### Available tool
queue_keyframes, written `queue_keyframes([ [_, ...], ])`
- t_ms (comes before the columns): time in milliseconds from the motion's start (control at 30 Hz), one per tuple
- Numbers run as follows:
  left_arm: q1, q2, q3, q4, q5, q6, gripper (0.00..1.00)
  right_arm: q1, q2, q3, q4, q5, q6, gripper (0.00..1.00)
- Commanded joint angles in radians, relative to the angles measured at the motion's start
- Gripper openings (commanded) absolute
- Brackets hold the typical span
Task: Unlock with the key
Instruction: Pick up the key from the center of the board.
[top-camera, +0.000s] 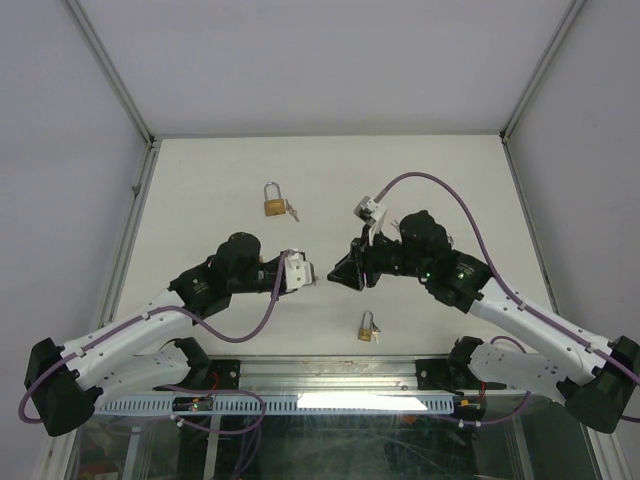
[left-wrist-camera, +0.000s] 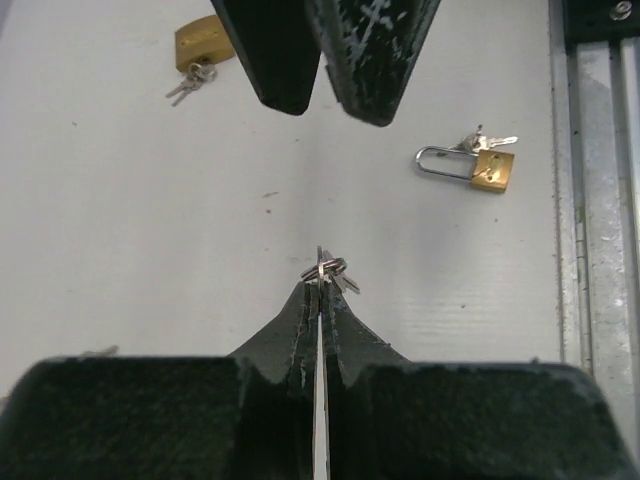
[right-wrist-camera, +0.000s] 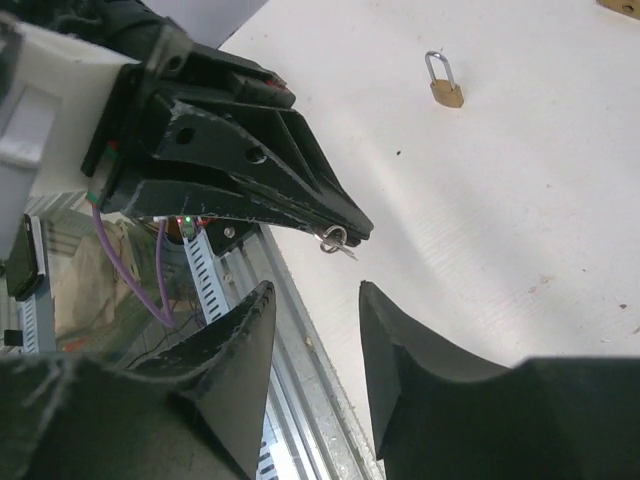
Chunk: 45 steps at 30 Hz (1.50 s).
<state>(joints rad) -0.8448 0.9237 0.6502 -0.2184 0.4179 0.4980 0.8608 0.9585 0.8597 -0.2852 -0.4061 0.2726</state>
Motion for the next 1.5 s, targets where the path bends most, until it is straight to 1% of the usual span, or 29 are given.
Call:
queue_keyframes([
  [0, -0.008, -0.021, 0.092, -0.116, -0.064, 0.396, 0.0, -0.026, 0.002, -0.023, 0.212, -0.045, 0.1, 0.42],
  [33, -0.008, -0.034, 0.09, -0.113, -0.095, 0.5, 0.0, -0.026, 0.008, -0.024, 0.234, -0.024, 0.128, 0.43],
  [100, -0.008, -0.074, 0.056, -0.061, -0.165, 0.717, 0.0, -0.026, 0.014, -0.024, 0.251, 0.041, 0.168, 0.49],
  [167, -0.008, -0.125, -0.002, 0.066, -0.204, 0.935, 0.0, -0.023, 0.007, -0.04, 0.287, 0.088, 0.2, 0.51],
  [233, -0.008, -0.161, -0.064, 0.21, -0.203, 1.132, 0.0, -0.016, -0.003, -0.075, 0.383, 0.099, 0.234, 0.53],
  [267, -0.008, -0.17, -0.091, 0.31, -0.187, 1.193, 0.0, -0.011, -0.003, -0.09, 0.434, 0.097, 0.237, 0.53],
  [333, -0.008, -0.18, -0.137, 0.438, -0.161, 1.27, 0.0, -0.003, 0.005, -0.099, 0.483, 0.082, 0.254, 0.56],
  [400, -0.009, -0.189, -0.193, 0.546, -0.145, 1.338, 0.0, 0.0, 0.002, -0.108, 0.502, 0.099, 0.259, 0.57],
  [467, -0.008, -0.193, -0.246, 0.627, -0.125, 1.393, 0.0, 0.0, -0.014, -0.135, 0.566, 0.103, 0.261, 0.57],
  [533, -0.008, -0.191, -0.272, 0.676, -0.11, 1.419, 0.0, 0.0, -0.025, -0.155, 0.627, 0.084, 0.279, 0.56],
  [600, -0.01, -0.178, -0.286, 0.721, -0.105, 1.443, 0.0, 0.0, -0.014, -0.148, 0.637, 0.07, 0.294, 0.56],
  [733, -0.013, -0.162, -0.304, 0.775, -0.086, 1.47, 0.0, 0.0, 0.013, -0.149, 0.647, 0.12, 0.342, 0.55],
  [867, -0.021, -0.167, -0.309, 0.773, -0.077, 1.472, 0.0, 0.0, 0.056, -0.158, 0.697, 0.124, 0.377, 0.56],
  [967, -0.026, -0.168, -0.313, 0.768, -0.073, 1.472, 0.0, 0.0, 0.103, -0.142, 0.743, 0.069, 0.38, 0.57],
  [1100, -0.03, -0.165, -0.311, 0.767, -0.081, 1.465, 0.0, 0.0, 0.142, -0.111, 0.761, -0.024, 0.376, 0.53],
  [1267, -0.033, -0.171, -0.312, 0.754, -0.088, 1.461, 0.0, 0.0, 0.135, -0.129, 0.775, -0.041, 0.389, 0.46],
  [1467, -0.036, -0.171, -0.312, 0.751, -0.092, 1.461, 0.0, 0.0, 0.16, -0.119, 0.794, -0.072, 0.414, 0.45],
])
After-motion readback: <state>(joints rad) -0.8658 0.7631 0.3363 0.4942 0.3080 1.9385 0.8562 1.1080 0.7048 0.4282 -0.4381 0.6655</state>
